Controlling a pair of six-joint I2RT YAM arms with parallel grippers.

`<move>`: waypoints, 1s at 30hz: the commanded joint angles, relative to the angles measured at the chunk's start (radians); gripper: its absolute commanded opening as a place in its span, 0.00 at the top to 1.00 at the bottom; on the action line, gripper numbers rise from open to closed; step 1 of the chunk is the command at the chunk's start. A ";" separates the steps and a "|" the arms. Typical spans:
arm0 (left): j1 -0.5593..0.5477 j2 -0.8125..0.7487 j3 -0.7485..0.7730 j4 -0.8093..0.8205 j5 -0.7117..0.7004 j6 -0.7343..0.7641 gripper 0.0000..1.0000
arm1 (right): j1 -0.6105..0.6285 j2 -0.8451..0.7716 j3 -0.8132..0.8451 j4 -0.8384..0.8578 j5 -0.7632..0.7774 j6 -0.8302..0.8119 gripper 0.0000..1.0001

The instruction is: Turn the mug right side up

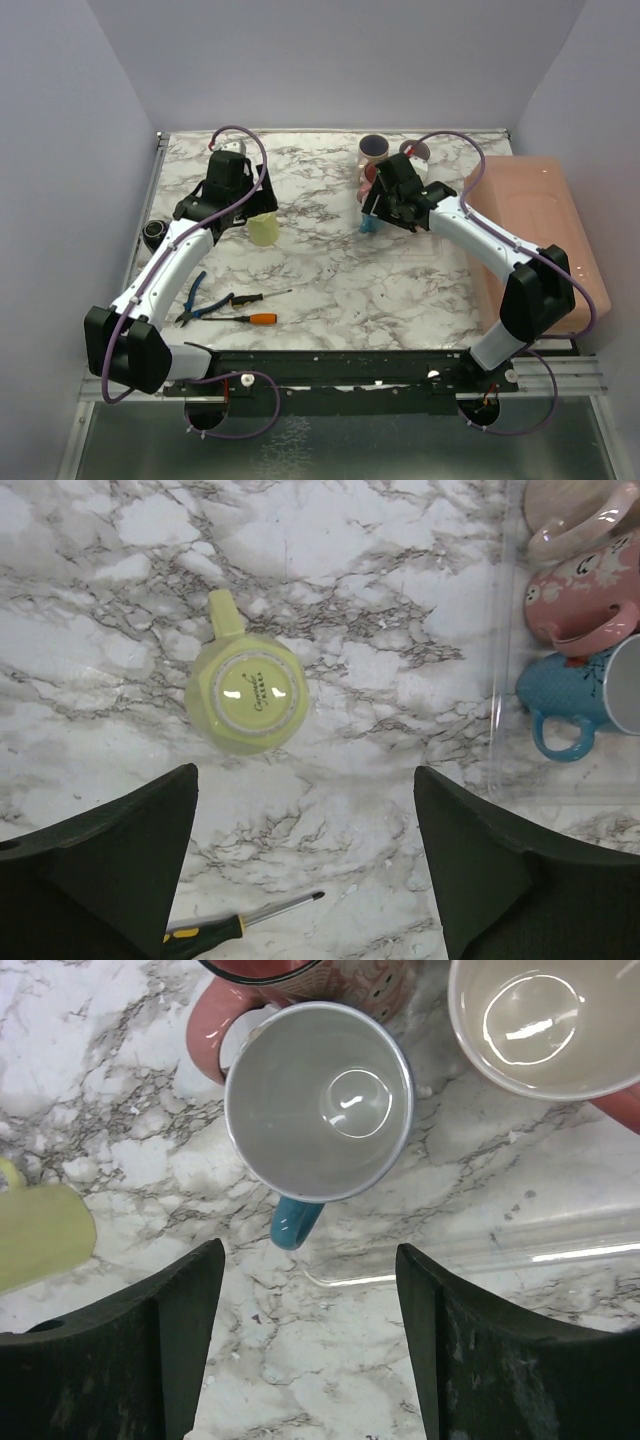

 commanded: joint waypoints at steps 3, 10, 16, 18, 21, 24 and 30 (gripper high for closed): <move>0.001 0.070 -0.005 -0.067 -0.068 -0.014 0.12 | -0.017 -0.025 0.020 -0.051 0.048 -0.103 0.30; 0.004 0.208 0.024 -0.085 -0.201 0.027 0.11 | -0.020 -0.102 -0.057 0.002 0.045 -0.148 0.30; 0.047 0.260 0.089 -0.145 -0.300 0.041 0.11 | -0.020 -0.150 -0.112 0.036 0.045 -0.140 0.30; 0.077 0.247 0.080 -0.162 -0.348 0.003 0.11 | -0.020 -0.157 -0.120 0.048 0.047 -0.141 0.30; 0.144 0.208 0.043 -0.174 -0.403 -0.081 0.11 | -0.021 -0.159 -0.121 0.053 0.055 -0.154 0.30; 0.214 0.161 -0.001 -0.170 -0.417 -0.155 0.11 | -0.022 -0.169 -0.131 0.057 0.054 -0.157 0.30; 0.263 0.159 -0.031 -0.141 -0.347 -0.182 0.10 | -0.032 -0.162 -0.166 0.103 0.025 -0.167 0.29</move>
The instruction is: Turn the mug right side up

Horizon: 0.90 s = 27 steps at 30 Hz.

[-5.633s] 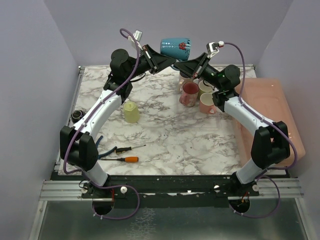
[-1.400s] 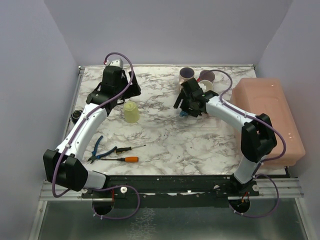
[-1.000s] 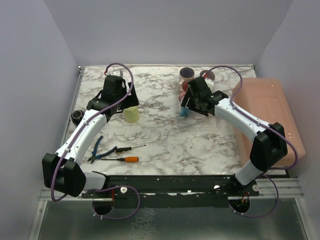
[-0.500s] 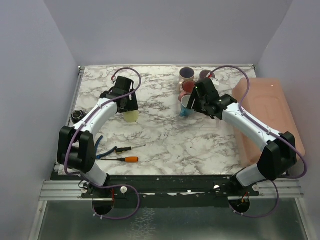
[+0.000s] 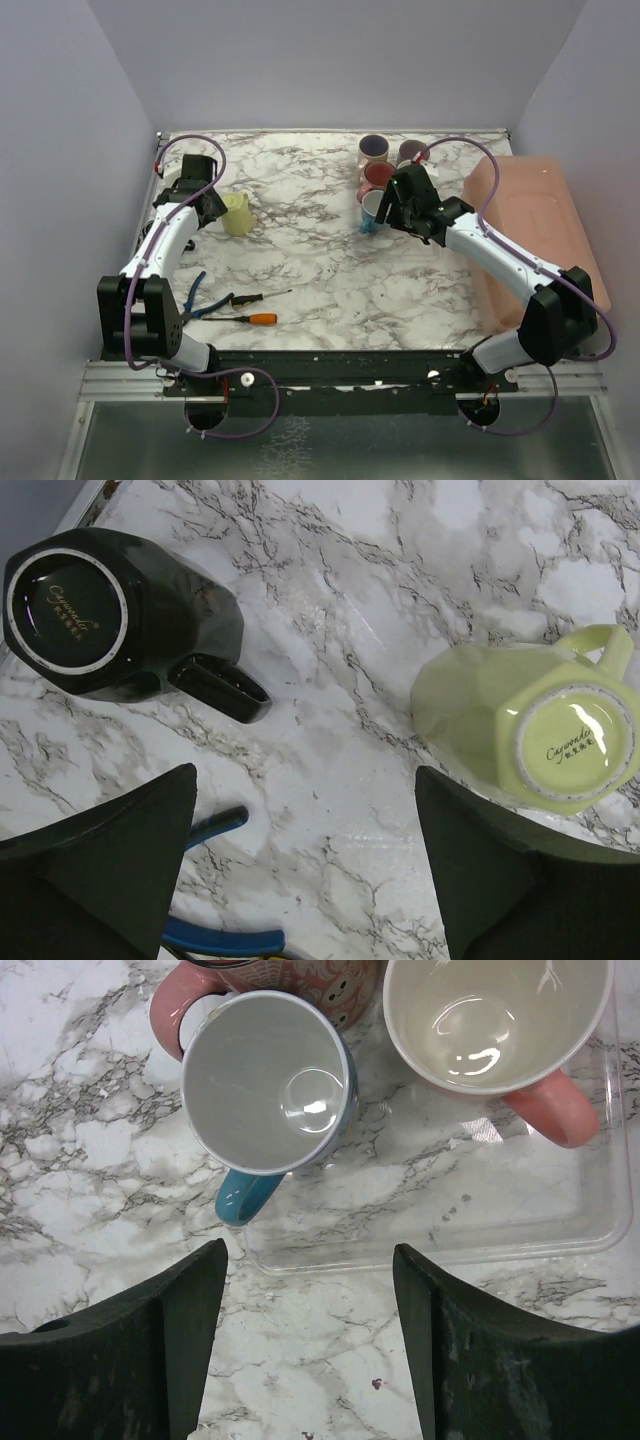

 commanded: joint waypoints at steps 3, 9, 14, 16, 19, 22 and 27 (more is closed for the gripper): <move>0.011 0.005 -0.013 0.003 0.012 -0.076 0.10 | -0.016 0.007 0.001 0.039 0.003 -0.037 0.30; 0.042 0.013 -0.049 -0.040 -0.167 -0.208 0.10 | -0.041 0.020 0.005 0.047 -0.002 -0.057 0.29; 0.090 0.071 -0.062 -0.037 -0.170 -0.288 0.11 | -0.073 0.032 0.016 0.044 -0.019 -0.067 0.30; 0.102 0.108 -0.058 -0.031 -0.160 -0.298 0.14 | -0.081 0.037 0.023 0.040 -0.020 -0.073 0.30; 0.130 0.142 -0.060 -0.013 -0.137 -0.312 0.25 | -0.092 0.036 0.030 0.033 -0.016 -0.082 0.30; 0.160 0.155 -0.067 0.036 -0.094 -0.320 0.33 | -0.101 0.027 0.025 0.032 -0.010 -0.086 0.30; 0.184 0.183 -0.055 0.052 -0.065 -0.341 0.44 | -0.115 0.022 0.021 0.028 -0.012 -0.087 0.30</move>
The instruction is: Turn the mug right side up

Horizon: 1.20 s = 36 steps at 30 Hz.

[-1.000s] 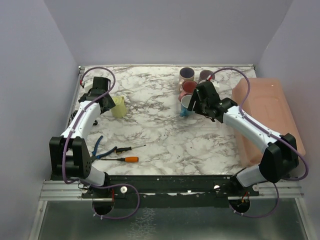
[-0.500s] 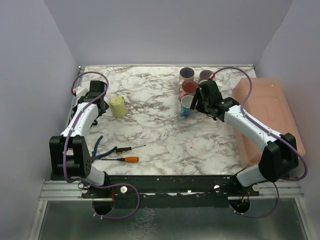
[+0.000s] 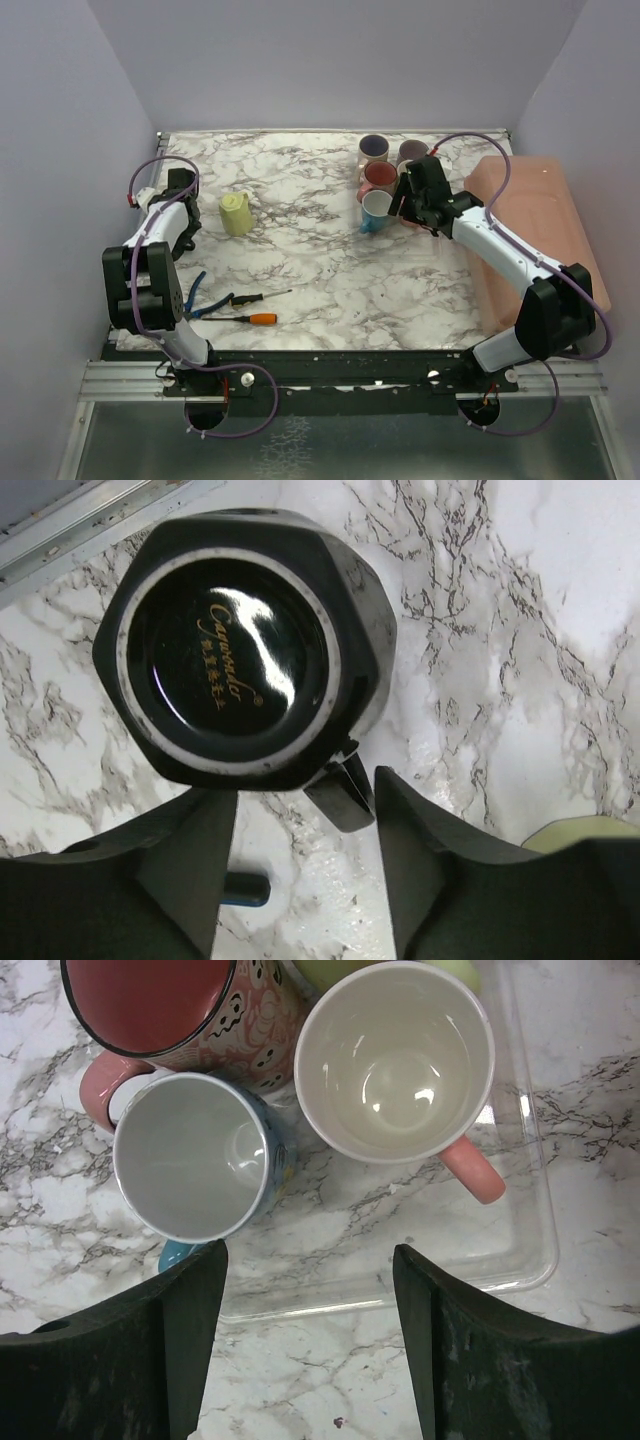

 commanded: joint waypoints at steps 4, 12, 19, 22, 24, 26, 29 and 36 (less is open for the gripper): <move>0.039 0.029 0.014 0.036 0.040 -0.034 0.61 | -0.020 -0.010 0.014 -0.004 -0.002 -0.015 0.29; 0.053 0.044 0.011 0.064 0.069 0.006 0.94 | -0.027 -0.018 0.009 -0.008 -0.005 -0.013 0.30; 0.054 -0.007 0.022 0.109 0.094 0.067 1.00 | -0.028 -0.043 -0.006 -0.011 -0.005 -0.009 0.29; 0.054 -0.050 0.054 0.117 0.082 0.106 1.00 | -0.028 -0.052 -0.011 -0.008 -0.014 -0.003 0.30; 0.053 -0.084 0.087 0.118 0.074 0.133 1.00 | -0.028 -0.058 -0.015 -0.004 -0.021 0.002 0.30; 0.053 -0.122 0.116 0.122 0.074 0.158 1.00 | -0.028 -0.064 -0.020 0.003 -0.031 0.005 0.30; 0.051 -0.183 0.150 0.155 0.098 0.202 1.00 | -0.028 -0.072 -0.025 0.011 -0.052 0.009 0.30; 0.037 -0.257 0.243 0.230 0.368 0.290 1.00 | -0.030 -0.119 -0.060 0.114 -0.174 0.021 0.29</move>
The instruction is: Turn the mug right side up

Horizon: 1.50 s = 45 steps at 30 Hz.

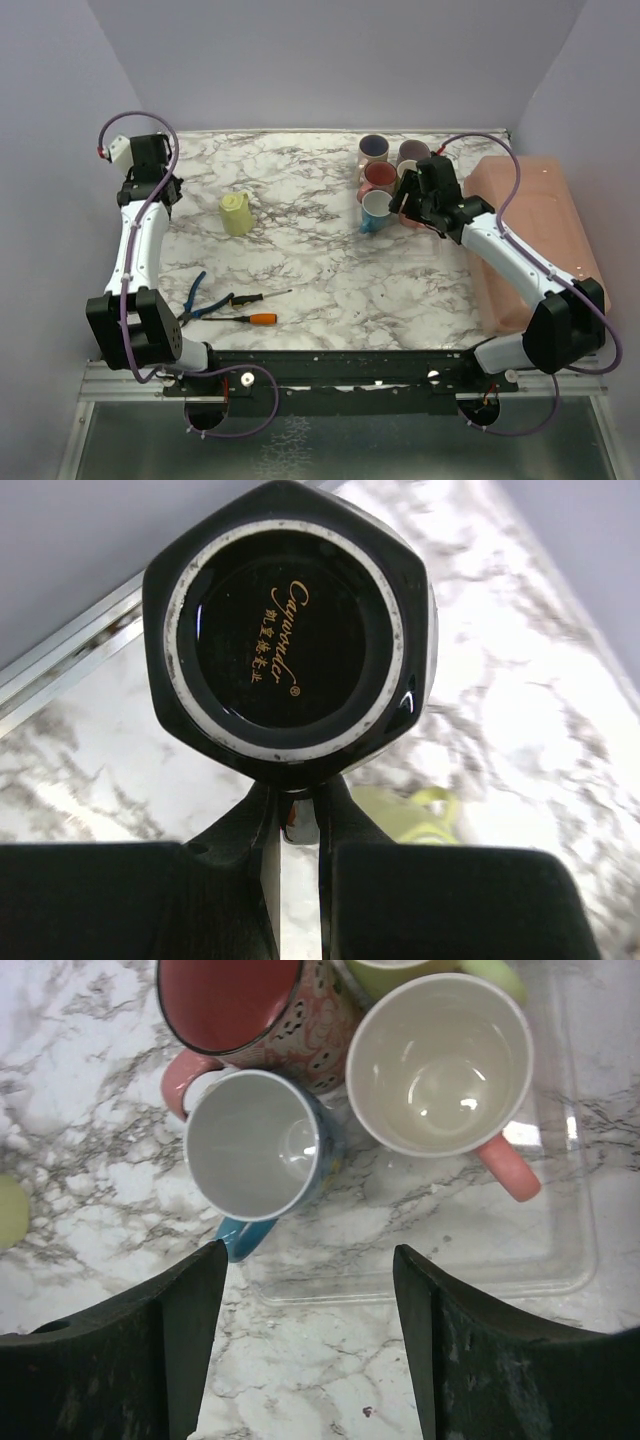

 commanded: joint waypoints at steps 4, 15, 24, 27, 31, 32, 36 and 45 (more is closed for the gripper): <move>-0.043 -0.081 0.113 0.196 0.445 0.072 1.00 | -0.005 -0.091 -0.070 0.200 -0.216 0.024 0.26; -0.237 -0.157 0.104 0.570 0.851 -0.086 1.00 | -0.005 -0.080 -0.078 0.694 -0.747 0.176 0.21; -0.378 -0.180 0.063 0.939 0.999 -0.290 1.00 | 0.010 -0.004 -0.053 1.169 -0.970 0.441 0.15; -0.428 -0.181 0.073 0.993 1.012 -0.300 1.00 | 0.024 0.007 -0.034 1.275 -0.991 0.487 0.15; -0.494 -0.172 0.088 1.042 1.020 -0.303 1.00 | 0.047 0.023 0.009 1.329 -0.979 0.515 0.14; -0.503 -0.170 0.094 1.050 1.022 -0.303 1.00 | 0.049 0.026 0.016 1.337 -0.967 0.522 0.14; -0.537 -0.161 0.101 1.077 1.027 -0.303 1.00 | 0.053 0.031 0.029 1.403 -0.923 0.556 0.14; -0.579 -0.149 0.096 1.107 1.035 -0.293 1.00 | 0.053 0.037 0.066 1.384 -0.843 0.584 0.38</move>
